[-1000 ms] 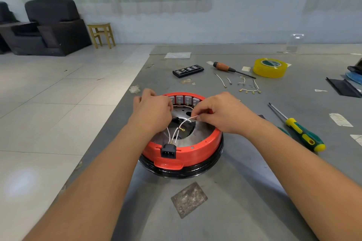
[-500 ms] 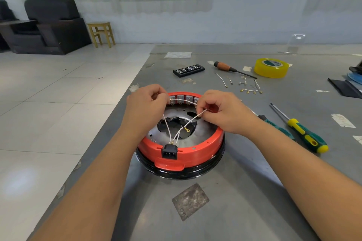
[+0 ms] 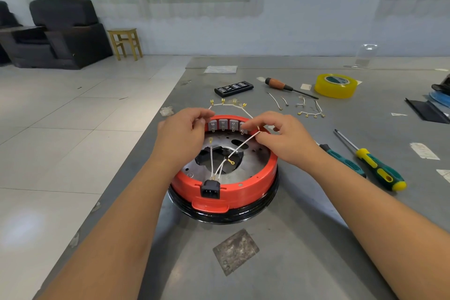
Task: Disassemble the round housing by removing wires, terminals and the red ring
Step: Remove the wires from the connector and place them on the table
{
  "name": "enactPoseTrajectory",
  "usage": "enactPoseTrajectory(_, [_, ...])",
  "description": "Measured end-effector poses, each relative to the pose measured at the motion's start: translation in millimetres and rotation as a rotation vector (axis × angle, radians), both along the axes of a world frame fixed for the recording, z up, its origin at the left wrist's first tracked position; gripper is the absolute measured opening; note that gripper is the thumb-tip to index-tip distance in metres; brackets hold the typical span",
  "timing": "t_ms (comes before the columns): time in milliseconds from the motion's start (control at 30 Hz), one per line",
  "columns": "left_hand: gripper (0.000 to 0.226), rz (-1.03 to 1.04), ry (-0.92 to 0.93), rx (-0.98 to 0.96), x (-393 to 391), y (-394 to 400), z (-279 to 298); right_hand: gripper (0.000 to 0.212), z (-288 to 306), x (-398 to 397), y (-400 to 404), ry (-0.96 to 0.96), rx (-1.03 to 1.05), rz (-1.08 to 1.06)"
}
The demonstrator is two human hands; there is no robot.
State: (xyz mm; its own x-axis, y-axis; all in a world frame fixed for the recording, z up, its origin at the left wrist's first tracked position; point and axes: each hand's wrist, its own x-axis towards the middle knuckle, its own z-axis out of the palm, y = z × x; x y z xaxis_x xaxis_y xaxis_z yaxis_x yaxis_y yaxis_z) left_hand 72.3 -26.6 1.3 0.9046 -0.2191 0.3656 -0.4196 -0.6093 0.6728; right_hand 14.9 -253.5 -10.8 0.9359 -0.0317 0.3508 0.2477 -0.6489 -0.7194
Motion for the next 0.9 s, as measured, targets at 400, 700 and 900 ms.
enactPoseTrajectory(400, [0.055, -0.062, -0.02, 0.146, 2.0, -3.3, -4.4, 0.018, 3.9, 18.5, 2.7, 0.135, 0.478, -0.142])
enactPoseTrajectory(700, [0.04, -0.016, -0.015, 0.062, 6.1, -0.8, -9.3, 0.012, 1.1, 26.5, 3.6, 0.182, 0.76, -0.281])
enactPoseTrajectory(900, [0.026, -0.043, -0.007, 0.102, 11.0, -2.1, -11.2, 0.013, -4.5, 31.7, -7.2, 0.319, 1.123, -0.301])
